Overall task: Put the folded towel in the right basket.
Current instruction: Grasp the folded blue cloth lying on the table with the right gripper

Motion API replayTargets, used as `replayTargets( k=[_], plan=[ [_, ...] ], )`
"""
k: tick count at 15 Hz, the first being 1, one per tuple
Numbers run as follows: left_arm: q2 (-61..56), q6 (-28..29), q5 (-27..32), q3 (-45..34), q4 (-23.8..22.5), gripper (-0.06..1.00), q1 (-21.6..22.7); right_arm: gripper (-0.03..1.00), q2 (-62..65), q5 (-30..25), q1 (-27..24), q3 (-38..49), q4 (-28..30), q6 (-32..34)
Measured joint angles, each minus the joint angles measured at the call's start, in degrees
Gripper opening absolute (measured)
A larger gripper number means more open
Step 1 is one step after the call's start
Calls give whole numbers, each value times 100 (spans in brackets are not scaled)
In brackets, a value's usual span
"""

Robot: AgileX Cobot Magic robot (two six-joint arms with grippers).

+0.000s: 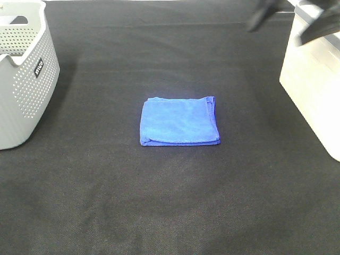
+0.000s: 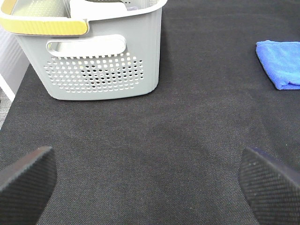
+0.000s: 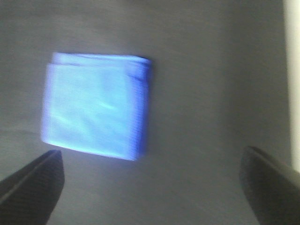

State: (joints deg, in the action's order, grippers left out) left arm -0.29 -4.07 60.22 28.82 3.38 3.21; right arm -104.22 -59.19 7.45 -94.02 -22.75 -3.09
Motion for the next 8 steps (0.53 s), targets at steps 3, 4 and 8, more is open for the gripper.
replayTargets(
  k=[3, 4, 8],
  plan=[
    [0, -6, 0, 0, 0, 99, 0, 96, -1112, 241, 218, -11, -1014, -464],
    [0, 0, 0, 0, 0, 99, 0, 96, -1438, 252, 212, -11, -1077, -567],
    [0, 0, 0, 0, 0, 99, 0, 96, -2343, 258, 201, -11, -1392, -791]
  ],
)
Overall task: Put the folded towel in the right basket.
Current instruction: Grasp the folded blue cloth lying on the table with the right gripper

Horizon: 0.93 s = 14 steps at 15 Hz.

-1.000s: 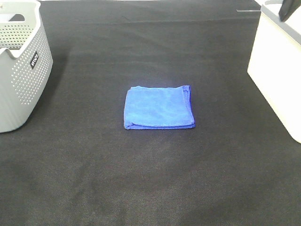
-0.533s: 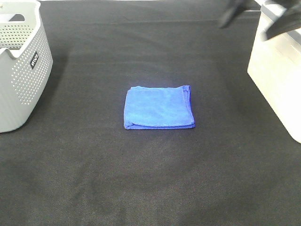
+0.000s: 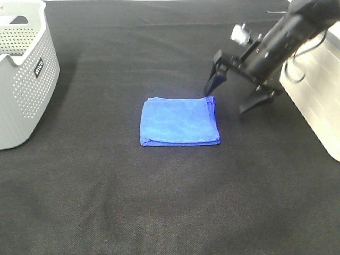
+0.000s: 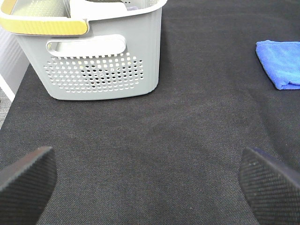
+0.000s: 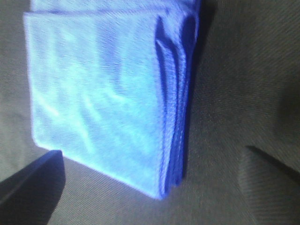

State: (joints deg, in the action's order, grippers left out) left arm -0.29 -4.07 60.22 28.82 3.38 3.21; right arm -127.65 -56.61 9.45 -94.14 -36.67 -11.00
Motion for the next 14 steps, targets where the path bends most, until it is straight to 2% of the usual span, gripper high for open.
replayTargets(
  k=[5, 10, 12, 14],
  plan=[
    [0, 0, 0, 0, 0, 99, 0, 94, -539, 298, 0, -17, -407, -241],
    [0, 0, 0, 0, 6, 99, 0, 94, -699, 298, 57, -97, -602, -304],
    [0, 0, 0, 0, 6, 99, 0, 91, -848, 350, 292, -155, -1008, -441],
    [0, 0, 0, 0, 6, 99, 0, 79, -1066, 441, 613, -235, -1673, -716]
  ],
)
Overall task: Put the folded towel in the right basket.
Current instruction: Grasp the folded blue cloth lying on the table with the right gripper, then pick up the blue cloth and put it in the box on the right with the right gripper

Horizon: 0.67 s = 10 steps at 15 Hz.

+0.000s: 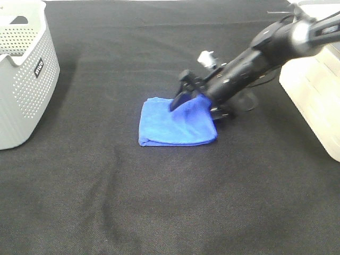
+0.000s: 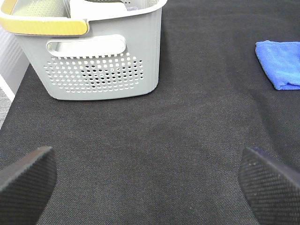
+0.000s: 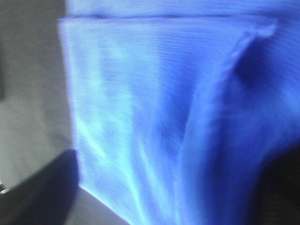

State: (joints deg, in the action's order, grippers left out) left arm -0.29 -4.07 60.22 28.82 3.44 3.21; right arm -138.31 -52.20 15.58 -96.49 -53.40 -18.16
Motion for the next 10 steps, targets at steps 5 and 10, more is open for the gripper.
replayTargets(
  k=[5, 10],
  plan=[
    [0, 0, 0, 0, 0, 99, 0, 21, -223, 309, 252, -17, -338, -430],
    [0, 0, 0, 0, 0, 99, 0, 21, -103, -922, 166, -882, 218, -510]
  ],
)
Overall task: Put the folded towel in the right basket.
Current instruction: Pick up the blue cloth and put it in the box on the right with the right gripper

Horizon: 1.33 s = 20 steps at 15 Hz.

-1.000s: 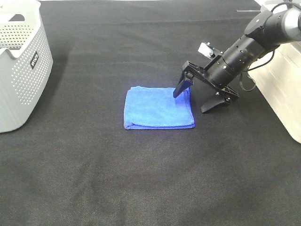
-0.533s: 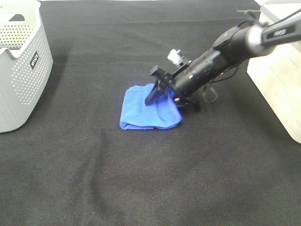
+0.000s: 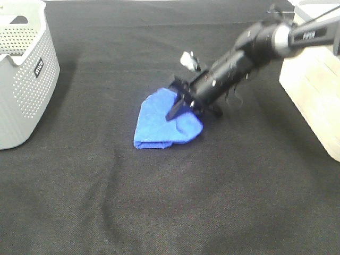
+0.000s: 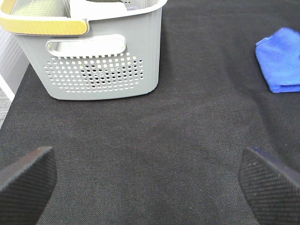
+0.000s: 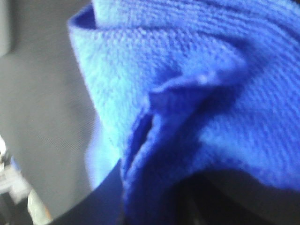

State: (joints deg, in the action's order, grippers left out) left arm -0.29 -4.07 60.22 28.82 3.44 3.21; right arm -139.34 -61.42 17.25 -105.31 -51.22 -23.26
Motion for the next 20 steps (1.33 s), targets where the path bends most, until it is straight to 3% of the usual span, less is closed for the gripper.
replayTargets(
  k=[1, 3, 5, 7, 9, 10, 12, 15, 20],
  plan=[
    [0, 0, 0, 0, 0, 99, 0, 21, 0, 0, 0, 0, 0, 0],
    [0, 0, 0, 0, 0, 99, 0, 21, 493, -682, -281, -963, 292, 367],
    [0, 0, 0, 0, 0, 99, 0, 21, 837, -756, -647, -1833, 613, 688],
    [0, 0, 0, 0, 0, 99, 0, 21, 1387, -768, -1243, -2469, 1409, 1037],
    [0, 0, 0, 0, 11, 99, 0, 21, 2057, -779, -1885, -2406, 2194, 1197],
    [0, 0, 0, 0, 11, 99, 0, 21, 2057, -779, -1885, -2406, 2194, 1197],
    [0, 0, 0, 0, 34, 99, 0, 21, 2567, -802, -2550, -2017, 2939, 1329],
    [0, 0, 0, 0, 40, 99, 0, 21, 2750, -819, -3621, -1369, 3403, 1341],
    [0, 0, 0, 0, 40, 99, 0, 25, 2292, -865, -3776, -1266, 3478, 1415]
  ],
)
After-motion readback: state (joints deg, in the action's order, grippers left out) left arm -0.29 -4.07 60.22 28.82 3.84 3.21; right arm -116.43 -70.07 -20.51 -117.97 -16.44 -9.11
